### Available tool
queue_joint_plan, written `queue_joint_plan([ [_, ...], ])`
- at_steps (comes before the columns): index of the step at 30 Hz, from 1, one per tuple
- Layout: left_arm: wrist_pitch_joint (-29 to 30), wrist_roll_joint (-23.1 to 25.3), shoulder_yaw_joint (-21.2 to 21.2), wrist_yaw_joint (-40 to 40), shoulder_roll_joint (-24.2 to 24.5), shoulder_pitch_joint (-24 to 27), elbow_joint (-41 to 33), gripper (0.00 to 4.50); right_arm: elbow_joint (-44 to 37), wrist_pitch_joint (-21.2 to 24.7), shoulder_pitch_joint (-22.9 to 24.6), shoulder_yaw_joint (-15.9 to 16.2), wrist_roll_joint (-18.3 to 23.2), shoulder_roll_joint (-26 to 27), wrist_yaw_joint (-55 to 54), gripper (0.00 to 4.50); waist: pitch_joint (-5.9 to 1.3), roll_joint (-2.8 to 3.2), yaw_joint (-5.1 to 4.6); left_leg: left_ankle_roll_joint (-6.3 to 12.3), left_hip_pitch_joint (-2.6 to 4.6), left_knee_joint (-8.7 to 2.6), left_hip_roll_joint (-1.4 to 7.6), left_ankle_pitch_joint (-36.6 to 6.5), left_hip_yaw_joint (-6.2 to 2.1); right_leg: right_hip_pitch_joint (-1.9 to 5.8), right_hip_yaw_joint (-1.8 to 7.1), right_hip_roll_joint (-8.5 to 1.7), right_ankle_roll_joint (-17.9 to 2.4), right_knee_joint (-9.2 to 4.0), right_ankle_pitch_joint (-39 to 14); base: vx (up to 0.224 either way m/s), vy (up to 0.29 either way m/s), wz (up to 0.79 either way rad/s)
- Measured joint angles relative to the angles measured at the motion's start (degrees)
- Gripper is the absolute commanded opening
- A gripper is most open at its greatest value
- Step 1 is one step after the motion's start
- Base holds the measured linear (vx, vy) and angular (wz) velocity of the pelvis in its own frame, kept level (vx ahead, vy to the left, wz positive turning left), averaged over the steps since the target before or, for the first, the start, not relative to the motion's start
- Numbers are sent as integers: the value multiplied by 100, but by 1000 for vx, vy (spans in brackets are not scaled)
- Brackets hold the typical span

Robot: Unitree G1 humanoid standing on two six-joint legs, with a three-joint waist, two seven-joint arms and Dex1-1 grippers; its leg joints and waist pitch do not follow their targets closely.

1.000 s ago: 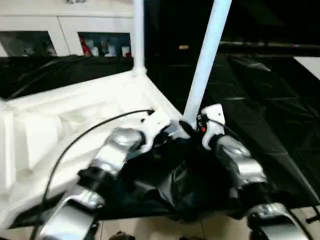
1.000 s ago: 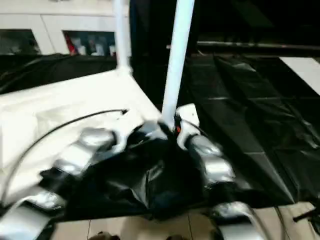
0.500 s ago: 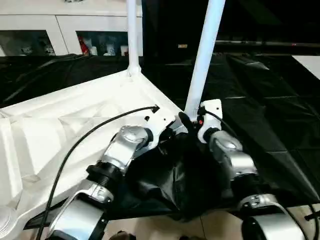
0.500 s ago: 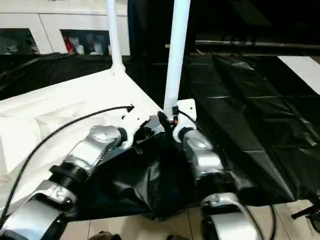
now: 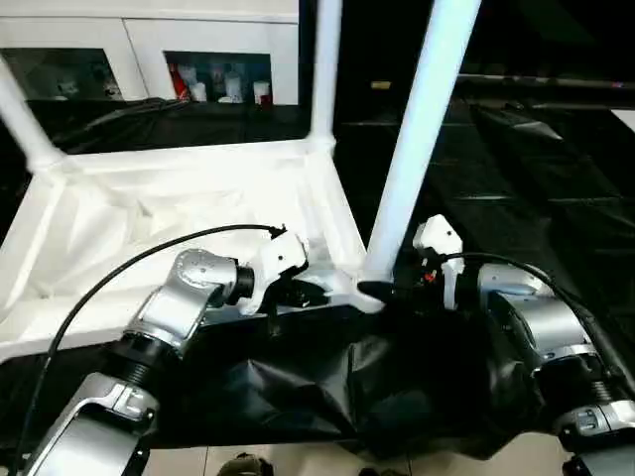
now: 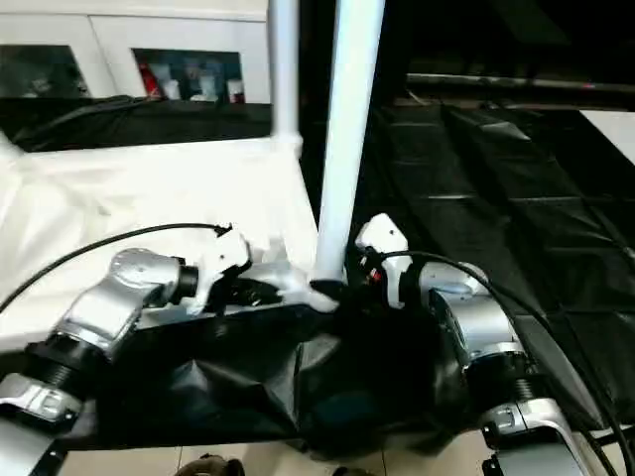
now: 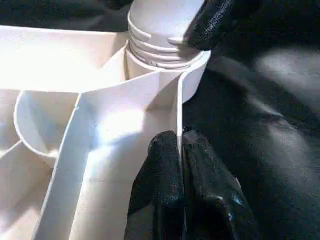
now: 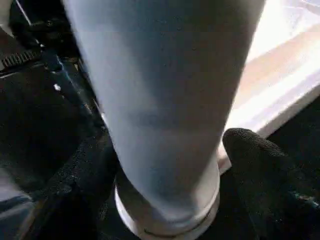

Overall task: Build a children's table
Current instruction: Rotate leg to tighten

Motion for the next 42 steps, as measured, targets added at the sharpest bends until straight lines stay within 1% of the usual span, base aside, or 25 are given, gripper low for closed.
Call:
queue_joint_plan([
  [2,-11,0,-2,-42,8,1,0,0,-2,48,0,0,36,1,66,356,1,-1,11,-2,1,2,0,-1,1,1,1,-1,-2,1,2,0,0,0],
  [4,-15,0,-3,-80,14,3,0,0,-3,88,0,16,45,1,100,328,1,-2,14,-3,4,4,0,0,1,3,1,-1,-4,1,3,0,0,0],
  [6,-15,0,-6,-104,19,4,0,0,-3,118,0,44,45,2,135,321,3,-5,13,-4,4,4,0,0,1,3,2,-1,-7,1,5,0,0,0],
  [8,-15,0,-7,-113,20,3,0,0,-4,149,0,52,46,1,172,292,4,-7,14,-4,4,5,0,0,1,4,3,-1,-7,1,5,0,0,0],
  [9,-15,0,-8,-120,21,3,1,0,-9,154,1,55,46,-4,178,292,4,-8,14,-4,4,5,0,0,1,3,3,-1,-7,1,5,0,0,0],
  [11,-19,0,-8,-136,20,3,1,0,-31,166,1,68,45,-26,205,270,4,-9,19,-4,4,4,0,0,1,3,2,-1,-6,1,4,0,0,0],
  [15,-29,5,-13,-140,13,3,4,0,-38,156,1,84,34,-53,236,260,4,-10,33,-4,4,4,1,0,1,3,2,-1,-6,2,4,0,0,0],
  [22,-34,12,-27,-136,12,7,4,0,-38,135,15,89,12,-63,265,257,1,-14,56,-3,5,6,1,1,3,3,2,-1,-6,4,4,0,0,0],
  [25,-44,39,-28,-16,-26,1,38,0,-1,84,65,21,13,11,126,256,-3,-20,60,-3,9,8,2,1,3,4,2,-1,-6,9,4,0,0,0],
  [28,-85,174,47,449,-171,-127,297,0,310,-38,40,-235,-16,424,-677,256,-10,-38,39,-5,16,35,7,2,2,5,4,-1,-8,37,5,0,0,0],
  [29,-92,230,76,670,-271,-175,402,0,416,-62,18,-320,-22,567,-1057,256,-10,-38,12,-5,20,38,6,2,2,9,7,-2,-3,36,3,0,0,0],
  [32,31,407,109,1435,-668,-413,762,0,770,-25,-154,-654,-67,1052,-2253,256,-11,-43,-68,-6,25,49,5,3,2,18,7,-5,5,28,-1,0,0,0],
  [35,288,538,168,2164,-1101,-631,1061,0,1059,2,-361,-966,-156,1558,-3512,256,-12,-44,-86,-6,29,55,3,3,2,24,7,-7,6,17,-2,0,0,0],
  [38,441,594,182,2533,-1383,-770,1248,0,1258,-25,-529,-1099,-223,1811,-4148,256,-13,-43,-86,-6,30,54,3,3,2,31,6,-7,6,0,-2,0,0,0],
  [40,463,612,190,2588,-1439,-791,1287,0,1313,-47,-567,-1101,-264,1843,-4263,256,-14,-42,-82,-6,31,54,2,3,2,34,7,-7,6,-3,-2,0,0,0],
  [41,463,614,191,2587,-1447,-809,1310,0,1342,-114,-568,-1102,-265,1844,-4263,312,-14,-42,-80,-6,31,55,1,3,2,35,8,-7,6,-3,-1,0,0,0],
  [42,461,614,194,2583,-1450,-818,1324,0,1351,-144,-569,-1103,-268,1845,-4262,326,-14,-41,-78,-6,30,54,1,3,2,35,8,-7,6,-3,-1,0,0,0],
])
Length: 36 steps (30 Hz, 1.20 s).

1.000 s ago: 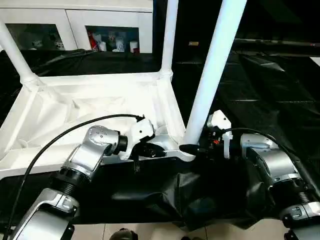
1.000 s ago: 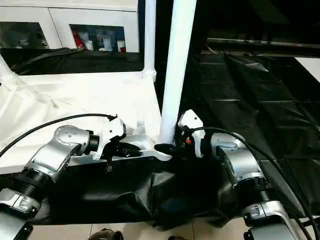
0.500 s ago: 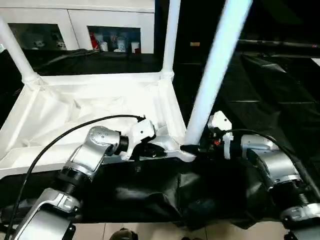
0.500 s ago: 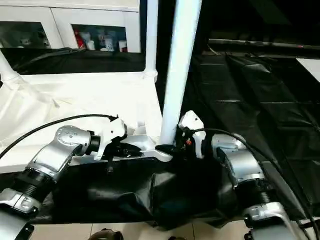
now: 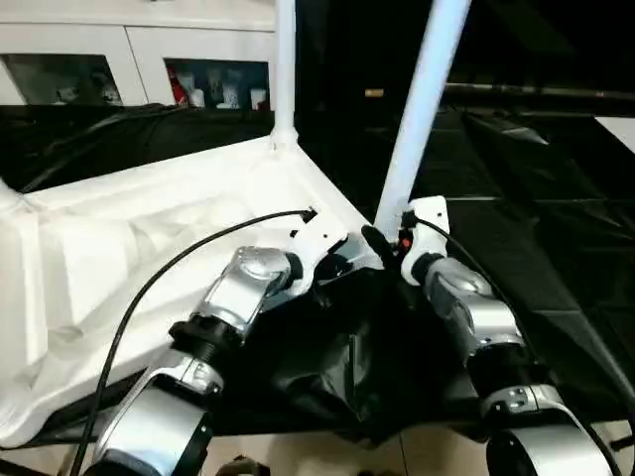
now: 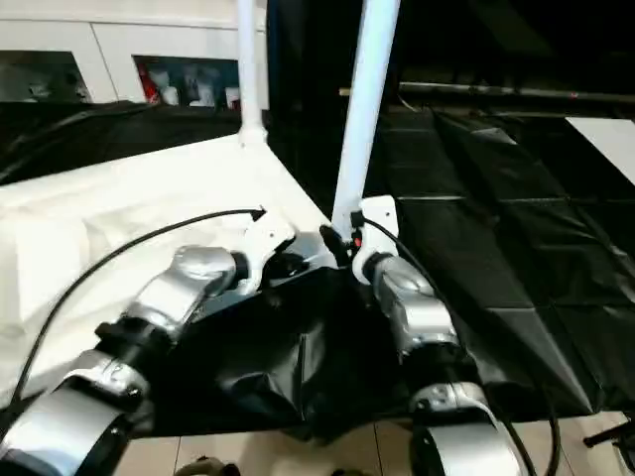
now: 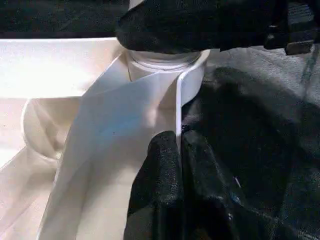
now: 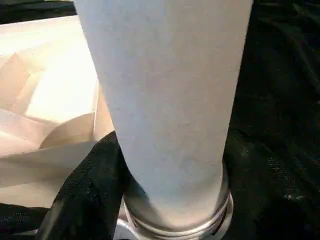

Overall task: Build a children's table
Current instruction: Rotate leg to tighten

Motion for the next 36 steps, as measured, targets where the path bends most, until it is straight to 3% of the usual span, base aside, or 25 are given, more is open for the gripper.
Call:
queue_joint_plan([
  [7,-53,-2,31,-155,34,-29,53,0,3,-54,-3,-23,8,-15,215,376,0,0,4,0,-1,-4,0,0,-1,-2,-2,0,-5,2,24,0,0,0],
  [13,-153,-144,-123,-1132,519,84,-281,0,-507,67,238,591,75,-1062,2263,420,4,-16,25,1,-13,-9,4,0,-3,-8,-9,0,-4,4,28,0,0,0],
  [17,-314,-306,-165,-1877,936,278,-566,0,-905,-27,455,915,58,-1594,3343,420,8,-28,28,8,-16,-24,7,-5,-1,-15,-13,1,1,4,24,0,0,0],
  [26,-410,-499,-248,-2719,1358,494,-873,0,-1147,26,490,983,333,-1977,4504,420,10,-32,54,7,-20,-20,9,-5,8,-22,-10,1,-5,7,27,0,0,0],
  [27,-419,-511,-248,-2743,1379,498,-875,0,-1144,50,490,1000,333,-2008,4568,395,12,-34,53,6,-20,-20,9,-4,8,-22,-10,1,-6,7,28,0,0,0],
  [36,-446,-532,-247,-2900,1498,600,-1036,0,-1140,118,515,1132,314,-2016,4803,312,17,-44,53,6,-20,-21,11,-4,8,-23,-11,1,-4,7,27,0,0,0],
])
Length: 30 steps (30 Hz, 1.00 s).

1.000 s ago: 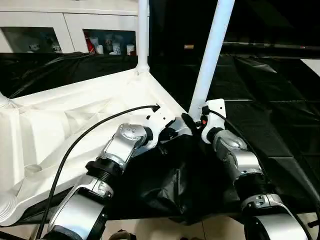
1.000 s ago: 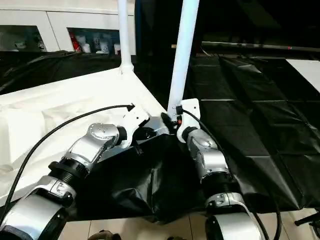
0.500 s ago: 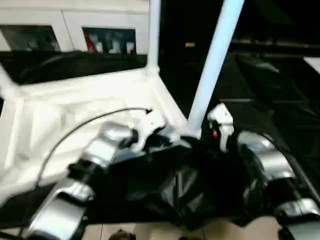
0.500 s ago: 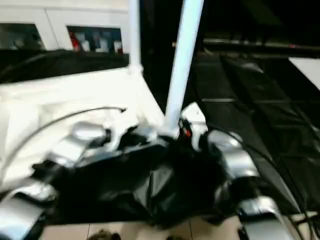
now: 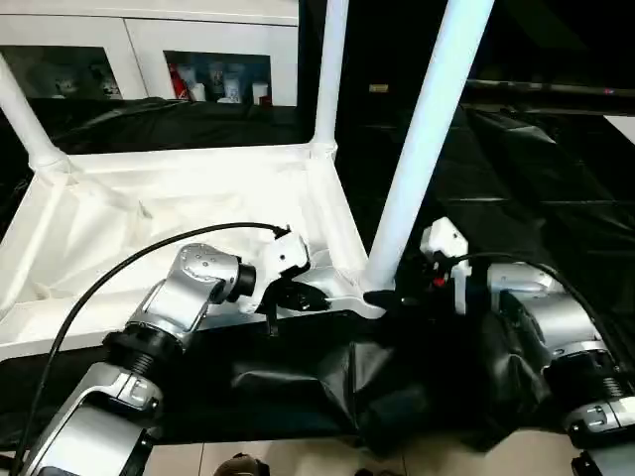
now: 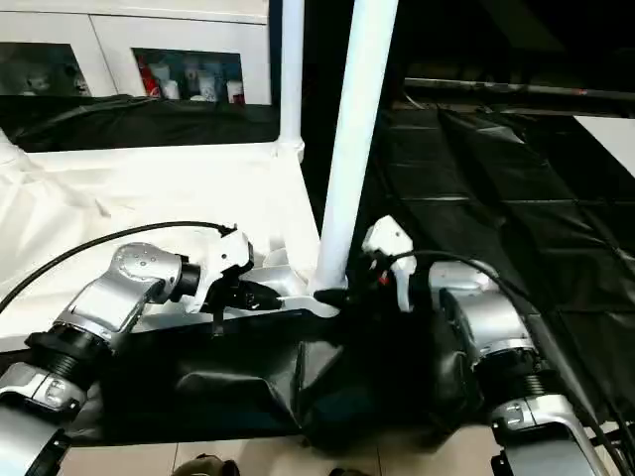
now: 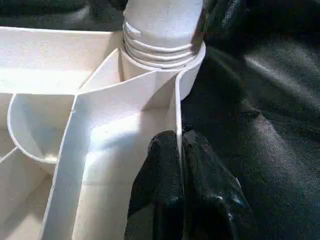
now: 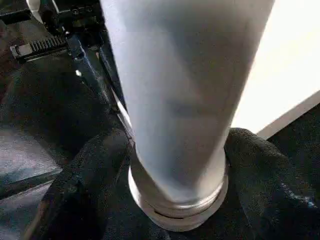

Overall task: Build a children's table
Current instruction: Rotate leg to tighten

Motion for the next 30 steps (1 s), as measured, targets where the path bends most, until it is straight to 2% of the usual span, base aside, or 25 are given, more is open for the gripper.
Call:
queue_joint_plan([
  [10,19,-5,0,-37,56,70,-107,0,-2,-12,2,-2,21,31,7,238,0,-5,-2,0,1,0,0,0,0,0,0,0,0,0,0,0,0,0],
  [19,98,-3,-2,-25,37,85,-141,0,-174,-121,191,-73,19,103,-53,213,-6,-15,-10,0,8,0,0,0,0,5,1,0,2,0,-1,0,0,0],
  [30,123,3,-1,45,-5,90,-145,0,-225,-114,284,-166,29,198,-187,209,-6,-15,-20,-1,14,0,0,0,-1,10,1,0,3,-1,-2,0,0,0],
])
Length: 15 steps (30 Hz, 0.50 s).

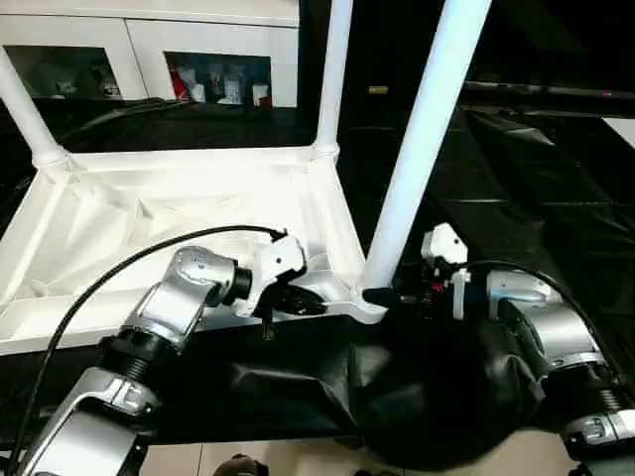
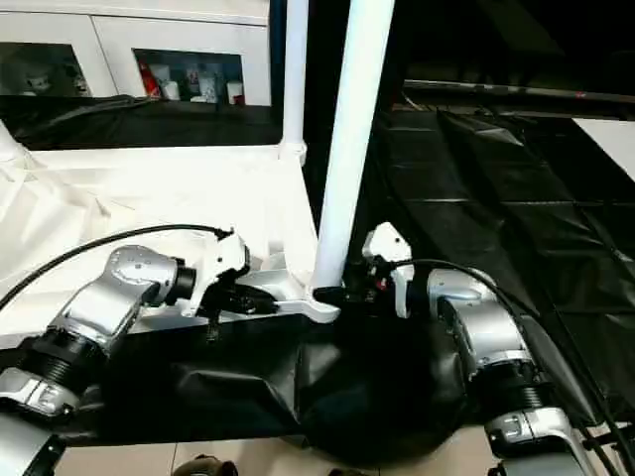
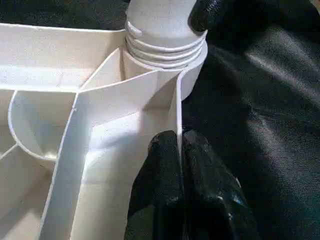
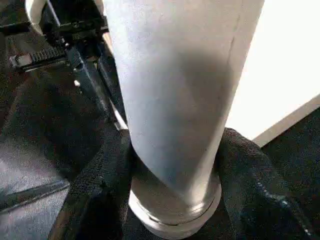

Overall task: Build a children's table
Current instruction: Rotate leg to tighten

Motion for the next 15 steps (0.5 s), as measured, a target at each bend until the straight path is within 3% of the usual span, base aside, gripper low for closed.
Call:
queue_joint_plan([
  [4,77,144,110,648,-250,-163,302,0,256,-63,-69,-211,-105,377,-932,209,0,-1,-28,-1,14,1,-1,0,0,7,1,0,8,-5,-5,0,0,0],
  [8,317,459,194,1904,-873,-500,764,0,642,-11,-235,-732,-239,1230,-2788,206,8,-10,-79,-1,21,3,-4,0,-3,7,-1,-2,21,-28,-13,-25,5,-2],
  [11,559,520,226,2370,-1142,-526,781,0,835,-4,-388,-874,-284,1592,-3658,206,9,-12,-170,-1,23,5,-5,0,-14,11,-11,-3,26,-56,-16,0,0,0],
  [15,663,685,245,2774,-1348,-646,917,0,1137,-107,-646,-972,-464,1977,-4517,206,7,-9,-220,-1,24,4,-7,0,-20,12,-17,-3,26,-87,-16,0,0,0],
])
